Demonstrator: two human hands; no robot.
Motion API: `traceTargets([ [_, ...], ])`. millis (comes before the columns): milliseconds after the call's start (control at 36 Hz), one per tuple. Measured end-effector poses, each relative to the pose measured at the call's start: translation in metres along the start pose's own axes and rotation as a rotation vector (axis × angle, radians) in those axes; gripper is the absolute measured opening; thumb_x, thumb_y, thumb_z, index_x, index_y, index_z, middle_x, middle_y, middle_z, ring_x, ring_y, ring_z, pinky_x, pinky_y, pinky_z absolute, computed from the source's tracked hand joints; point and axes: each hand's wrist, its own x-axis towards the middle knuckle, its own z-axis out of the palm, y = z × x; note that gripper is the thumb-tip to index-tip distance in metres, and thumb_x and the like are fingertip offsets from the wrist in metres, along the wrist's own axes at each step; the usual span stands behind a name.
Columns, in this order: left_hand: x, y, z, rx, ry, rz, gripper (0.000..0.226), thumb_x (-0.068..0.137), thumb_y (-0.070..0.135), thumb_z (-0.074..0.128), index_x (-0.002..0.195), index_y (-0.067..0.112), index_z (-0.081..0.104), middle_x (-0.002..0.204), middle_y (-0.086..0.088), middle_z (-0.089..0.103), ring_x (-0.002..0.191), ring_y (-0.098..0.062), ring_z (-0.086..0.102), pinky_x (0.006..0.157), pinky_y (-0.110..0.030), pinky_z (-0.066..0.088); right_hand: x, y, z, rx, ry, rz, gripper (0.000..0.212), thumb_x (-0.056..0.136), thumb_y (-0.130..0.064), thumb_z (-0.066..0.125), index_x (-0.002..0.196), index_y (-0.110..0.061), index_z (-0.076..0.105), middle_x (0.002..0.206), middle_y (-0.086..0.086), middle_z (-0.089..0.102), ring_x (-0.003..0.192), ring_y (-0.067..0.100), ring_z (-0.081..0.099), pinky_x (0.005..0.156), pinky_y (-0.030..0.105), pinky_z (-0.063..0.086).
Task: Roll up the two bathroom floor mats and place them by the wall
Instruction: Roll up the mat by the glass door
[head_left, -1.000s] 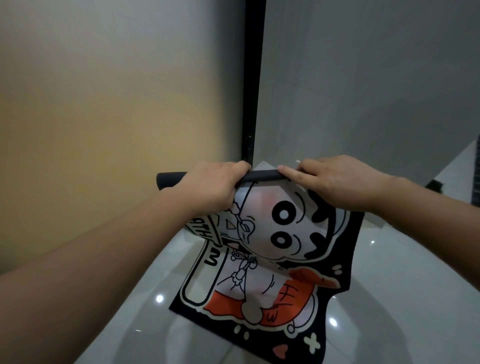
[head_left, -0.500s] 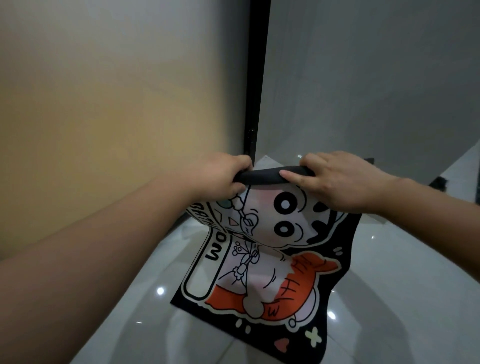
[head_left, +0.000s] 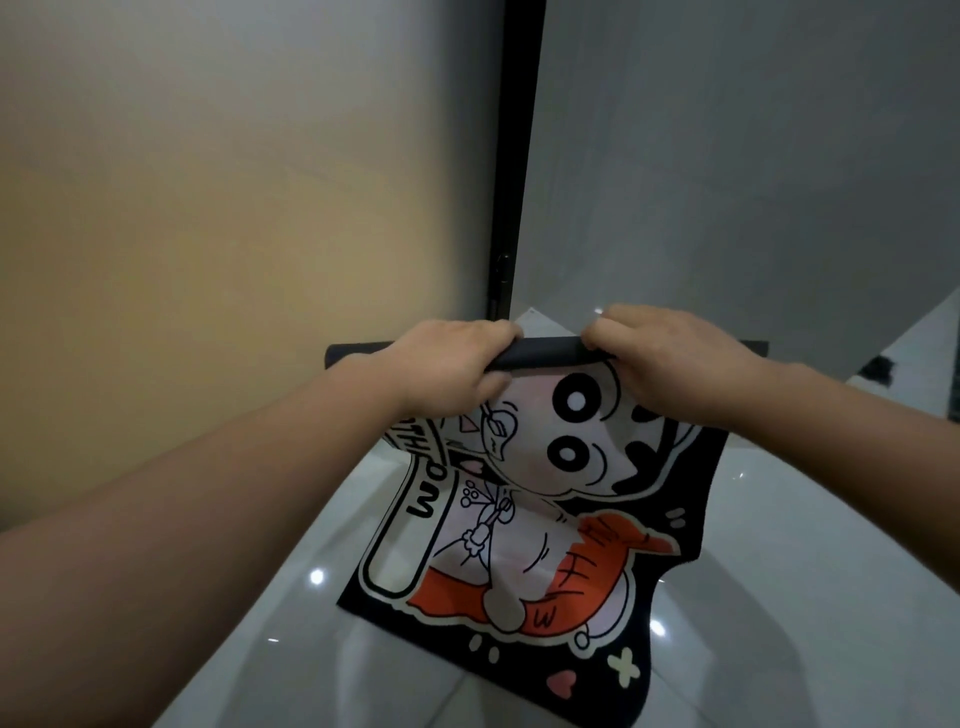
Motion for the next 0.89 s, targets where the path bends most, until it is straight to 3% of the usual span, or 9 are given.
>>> traceTargets([
  [56,0.0,-0.001,-0.001,-0.044,-0.034,0.012,0.019,0.084,0.038,0.043,0.1,0.028,0.044,0.087,0.005,0.057,0.076,-0.019,0.055,0.069,-0.039,0.045,-0.002,0.001,0.002,-0.077,0.004,-0.082,0.03,0.073,0.004,0.062,0.1,-0.007,0.055,0.085,0.012,0.055,0.066,0.028,0.051,0.052,0.031,0.032],
  [250,0.007,-0.008,0.009,-0.048,-0.027,-0.035,0.016,0.083,0.026,0.052,0.096,0.03,0.044,0.09,0.001,0.059,0.081,-0.023,0.056,0.073,-0.043,0.048,-0.001,0.005,0.005,-0.116,-0.006,-0.164,0.037,0.065,0.01,0.065,0.097,-0.008,0.055,0.084,0.015,0.056,0.066,0.03,0.048,0.052,0.035,0.039],
  [306,0.008,-0.008,0.009,-0.031,0.001,-0.041,0.018,0.08,0.027,0.055,0.092,0.031,0.042,0.083,0.004,0.058,0.076,-0.022,0.056,0.067,-0.039,0.047,-0.002,0.003,0.006,-0.071,-0.058,-0.117,0.04,0.067,0.009,0.063,0.099,-0.011,0.053,0.095,0.013,0.053,0.069,0.028,0.047,0.054,0.035,0.042],
  [417,0.011,-0.004,0.008,-0.013,0.004,-0.05,0.02,0.078,0.025,0.055,0.089,0.031,0.039,0.074,0.006,0.052,0.067,-0.019,0.051,0.056,-0.032,0.036,-0.002,0.001,0.008,-0.007,-0.216,0.025,0.049,0.074,0.005,0.057,0.108,-0.024,0.037,0.12,0.004,0.04,0.057,0.021,0.042,0.047,0.032,0.037],
  [528,0.011,0.0,0.007,0.091,-0.022,-0.072,0.02,0.08,0.023,0.054,0.092,0.025,0.037,0.068,0.002,0.051,0.058,-0.018,0.046,0.046,-0.031,0.026,0.0,0.001,0.006,-0.054,-0.287,-0.006,0.042,0.08,-0.002,0.054,0.11,-0.025,0.036,0.104,0.002,0.05,0.065,0.021,0.045,0.051,0.034,0.039],
  [639,0.011,0.003,0.014,0.089,0.011,-0.081,0.019,0.083,0.009,0.046,0.097,0.017,0.034,0.065,-0.002,0.047,0.057,-0.023,0.046,0.047,-0.035,0.027,-0.002,0.0,0.005,0.01,-0.233,-0.045,0.025,0.087,-0.034,0.053,0.107,-0.019,0.045,0.103,0.005,0.051,0.075,0.026,0.054,0.06,0.037,0.046],
  [694,0.01,0.004,0.018,0.059,0.003,-0.078,0.023,0.083,0.009,0.045,0.101,0.017,0.032,0.062,0.003,0.044,0.052,-0.018,0.043,0.044,-0.033,0.023,-0.002,0.0,0.006,0.012,-0.198,-0.034,0.02,0.09,-0.029,0.046,0.106,-0.017,0.048,0.102,0.006,0.052,0.075,0.027,0.053,0.06,0.039,0.046],
  [778,0.008,0.004,0.019,0.028,-0.01,-0.036,0.034,0.084,0.021,0.049,0.113,0.023,0.033,0.079,0.005,0.052,0.065,-0.02,0.048,0.055,-0.033,0.035,-0.002,0.002,0.009,-0.039,-0.206,-0.04,0.022,0.087,-0.015,0.05,0.109,-0.017,0.048,0.104,0.006,0.051,0.074,0.026,0.051,0.058,0.038,0.044],
  [889,0.009,0.004,0.014,-0.07,-0.113,-0.028,0.026,0.08,0.033,0.048,0.105,0.026,0.043,0.096,0.0,0.058,0.084,-0.022,0.055,0.07,-0.038,0.044,-0.004,0.001,0.011,-0.117,-0.161,-0.112,0.031,0.078,-0.002,0.06,0.106,-0.012,0.052,0.095,0.011,0.055,0.064,0.03,0.05,0.052,0.037,0.042],
])
